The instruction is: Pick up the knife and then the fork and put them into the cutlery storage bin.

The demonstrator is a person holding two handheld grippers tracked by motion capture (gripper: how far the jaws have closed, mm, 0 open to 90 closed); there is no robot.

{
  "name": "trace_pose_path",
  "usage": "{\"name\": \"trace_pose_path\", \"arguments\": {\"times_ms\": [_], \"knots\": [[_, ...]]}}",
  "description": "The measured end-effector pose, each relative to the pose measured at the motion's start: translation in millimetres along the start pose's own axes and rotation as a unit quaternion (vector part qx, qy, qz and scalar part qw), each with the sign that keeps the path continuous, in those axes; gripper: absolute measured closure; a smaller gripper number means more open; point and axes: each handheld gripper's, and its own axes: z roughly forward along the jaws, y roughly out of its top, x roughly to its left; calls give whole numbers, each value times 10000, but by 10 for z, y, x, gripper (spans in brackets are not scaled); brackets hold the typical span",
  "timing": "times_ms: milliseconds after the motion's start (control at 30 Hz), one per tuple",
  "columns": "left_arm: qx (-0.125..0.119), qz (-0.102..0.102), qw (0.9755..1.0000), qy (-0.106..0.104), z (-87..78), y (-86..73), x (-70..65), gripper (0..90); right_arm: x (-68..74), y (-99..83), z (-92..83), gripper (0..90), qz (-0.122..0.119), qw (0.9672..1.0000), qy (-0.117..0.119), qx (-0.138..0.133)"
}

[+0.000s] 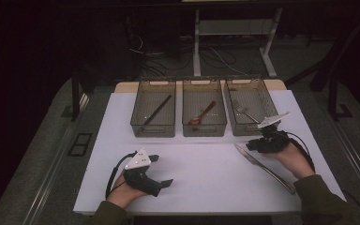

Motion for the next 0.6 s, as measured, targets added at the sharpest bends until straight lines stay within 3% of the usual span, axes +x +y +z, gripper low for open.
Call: {"name": "trace_pose_path", "arguments": {"times_ms": [133,300,600], "knots": [[-1,0,10000,-2,-3,1,-1,0,47,-62,-139,675,-54,9998,112,171],[3,-2,10000,3,-7,2,1,0,110,-160,-260,661,-204,9981,33,579],[3,6,10000,-3,-1,2,-3,0,186,-341,-273,661,-481,9889,-203,1390]]}}
